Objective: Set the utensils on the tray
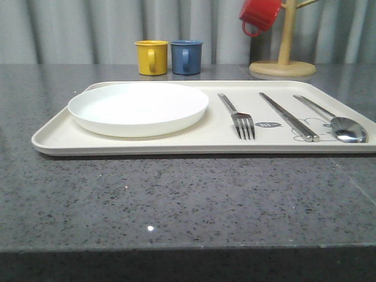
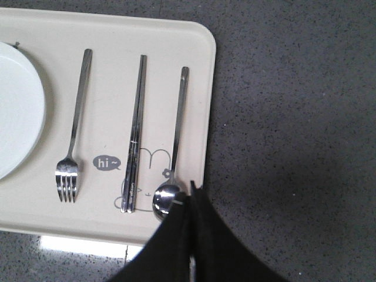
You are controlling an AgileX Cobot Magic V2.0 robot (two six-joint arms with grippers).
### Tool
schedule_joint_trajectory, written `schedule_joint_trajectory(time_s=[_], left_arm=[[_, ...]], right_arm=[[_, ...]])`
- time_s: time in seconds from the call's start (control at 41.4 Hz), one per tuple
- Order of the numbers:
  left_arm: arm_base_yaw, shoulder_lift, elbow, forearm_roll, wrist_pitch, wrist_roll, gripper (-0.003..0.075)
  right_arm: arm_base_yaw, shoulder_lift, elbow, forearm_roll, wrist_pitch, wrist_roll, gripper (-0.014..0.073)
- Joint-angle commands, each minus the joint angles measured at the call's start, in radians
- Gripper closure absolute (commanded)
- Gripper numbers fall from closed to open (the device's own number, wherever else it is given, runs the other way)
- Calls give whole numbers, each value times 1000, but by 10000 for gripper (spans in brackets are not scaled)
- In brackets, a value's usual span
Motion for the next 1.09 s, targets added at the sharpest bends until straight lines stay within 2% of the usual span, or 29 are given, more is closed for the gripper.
schedule_joint_trajectory(time_s=[0.0, 0.314, 0.629, 0.846, 1.064], left_arm=[[-8, 11, -28, -10, -79, -5, 739], [-8, 11, -28, -10, -79, -5, 739], [-8, 11, -28, -10, -79, -5, 739], [-8, 11, -28, -10, -79, -5, 739], [-8, 11, -28, -10, -77, -5, 739]], right_arm=[[-5, -99, 42, -11, -84, -24, 705], [-5, -457, 502, -100, -430, -25, 706], [-5, -844, 961, -105, -748, -25, 706], [-5, -1037, 1119, -104, -875, -25, 706], [-5, -1075, 1127, -92, -881, -25, 706]])
